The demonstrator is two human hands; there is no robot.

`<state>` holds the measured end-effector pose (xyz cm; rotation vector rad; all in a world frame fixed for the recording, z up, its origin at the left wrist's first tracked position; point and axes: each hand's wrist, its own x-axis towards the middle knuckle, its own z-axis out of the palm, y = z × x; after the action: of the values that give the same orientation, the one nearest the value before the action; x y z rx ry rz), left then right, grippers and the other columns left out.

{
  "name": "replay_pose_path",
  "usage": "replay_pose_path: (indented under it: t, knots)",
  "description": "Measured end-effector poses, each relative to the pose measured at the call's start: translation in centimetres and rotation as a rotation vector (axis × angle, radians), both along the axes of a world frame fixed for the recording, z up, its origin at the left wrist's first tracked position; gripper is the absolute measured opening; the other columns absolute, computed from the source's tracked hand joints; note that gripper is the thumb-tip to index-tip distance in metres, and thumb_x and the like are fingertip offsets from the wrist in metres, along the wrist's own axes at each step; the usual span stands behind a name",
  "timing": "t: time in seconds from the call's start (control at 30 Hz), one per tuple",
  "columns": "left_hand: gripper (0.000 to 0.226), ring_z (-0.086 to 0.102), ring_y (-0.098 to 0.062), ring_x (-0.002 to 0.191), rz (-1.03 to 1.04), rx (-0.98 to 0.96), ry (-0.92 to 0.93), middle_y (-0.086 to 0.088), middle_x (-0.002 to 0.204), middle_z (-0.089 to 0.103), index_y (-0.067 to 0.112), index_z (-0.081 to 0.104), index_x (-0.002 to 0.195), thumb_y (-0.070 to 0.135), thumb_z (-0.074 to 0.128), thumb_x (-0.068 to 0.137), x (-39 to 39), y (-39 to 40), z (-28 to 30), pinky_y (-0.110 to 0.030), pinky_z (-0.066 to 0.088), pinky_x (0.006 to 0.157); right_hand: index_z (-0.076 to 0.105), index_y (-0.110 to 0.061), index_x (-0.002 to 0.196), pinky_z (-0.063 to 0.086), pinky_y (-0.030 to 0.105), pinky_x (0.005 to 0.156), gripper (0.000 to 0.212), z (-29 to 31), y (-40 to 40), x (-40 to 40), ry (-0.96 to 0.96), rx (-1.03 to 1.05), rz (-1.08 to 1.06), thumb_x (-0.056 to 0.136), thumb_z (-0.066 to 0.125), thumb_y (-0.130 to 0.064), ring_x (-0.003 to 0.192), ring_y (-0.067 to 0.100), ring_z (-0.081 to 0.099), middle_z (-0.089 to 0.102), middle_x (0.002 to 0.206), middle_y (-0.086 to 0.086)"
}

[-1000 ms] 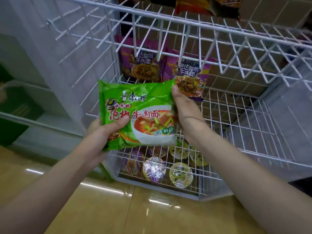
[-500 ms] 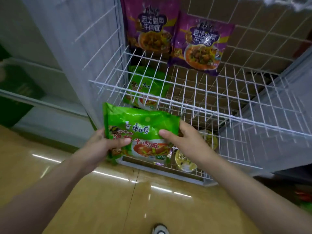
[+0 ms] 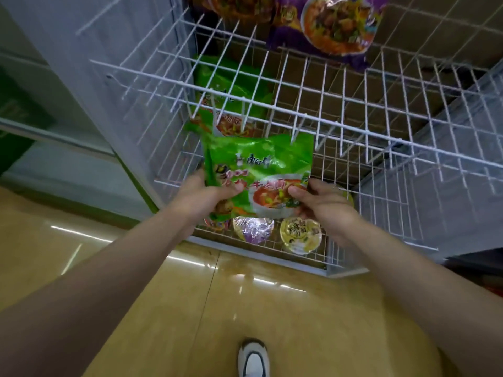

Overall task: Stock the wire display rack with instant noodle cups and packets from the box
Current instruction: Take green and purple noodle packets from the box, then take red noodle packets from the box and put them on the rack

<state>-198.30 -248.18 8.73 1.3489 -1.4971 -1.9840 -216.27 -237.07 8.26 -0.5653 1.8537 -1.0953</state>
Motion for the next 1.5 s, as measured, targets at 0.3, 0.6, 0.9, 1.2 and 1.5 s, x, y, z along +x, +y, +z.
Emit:
replay_pose_path:
  t: [0.3,0.6,0.9,1.2,1.5]
  knots:
    - [0.041,0.052,-0.022,0.116,0.055,-0.174,0.117,-0.008,0.115,0.057,0.009,0.055,0.114,0.008,0.073,0.078,-10.8,-4.4,-3.7,-0.030,0.042,0.101,0.050,-0.012,0.075,0.048,0.017,0.037,0.022,-4.2,-4.4,-9.0,-0.034,-0.194,-0.335,0.096,0.049,-0.005,0.028,0.003,0.048,0.053,0.055,0.006]
    - [0.060,0.054,-0.012,0.105,-0.028,-0.350,0.201,0.009,0.112,0.059,0.016,0.039,0.137,0.003,0.062,0.084,-16.7,-7.9,-7.8,-0.021,0.041,0.087,0.049,-0.014,0.071,0.049,0.018,0.044,0.026,-9.3,-10.0,-13.8,0.079,-0.314,-0.426,0.097,0.050,-0.009,0.031,0.003,0.051,0.059,0.074,0.010]
    - [0.063,0.044,-0.017,0.122,-0.059,-0.359,0.030,0.001,0.137,0.047,0.018,0.041,0.138,0.010,0.067,0.081,-16.7,-5.8,-7.4,-0.026,0.032,0.098,0.022,-0.004,0.146,0.044,0.047,0.102,0.086,-8.2,-7.6,-11.5,0.036,-0.197,-0.371,0.077,0.073,0.000,0.121,0.035,0.051,0.046,0.137,0.022]
    - [0.011,0.058,-0.016,0.079,-0.066,0.011,-0.098,-0.010,0.093,0.061,0.013,0.059,0.093,0.003,0.059,0.088,-13.3,3.3,-2.1,-0.023,0.047,0.070,0.031,-0.004,0.141,0.055,0.045,0.079,0.064,-2.9,0.6,-7.1,-0.182,-0.086,-0.368,0.086,0.063,0.001,0.079,0.021,0.057,0.060,0.093,0.012]
    - [0.008,0.064,-0.020,0.088,-0.366,0.017,-0.186,-0.008,0.093,0.067,0.011,0.065,0.092,0.007,0.059,0.088,-14.5,14.5,-0.1,-0.029,0.048,0.078,0.045,-0.010,0.118,0.051,0.022,0.053,0.035,0.0,12.7,-6.0,-0.297,-0.011,-0.412,0.088,0.063,-0.005,0.067,0.013,0.057,0.059,0.091,0.010]
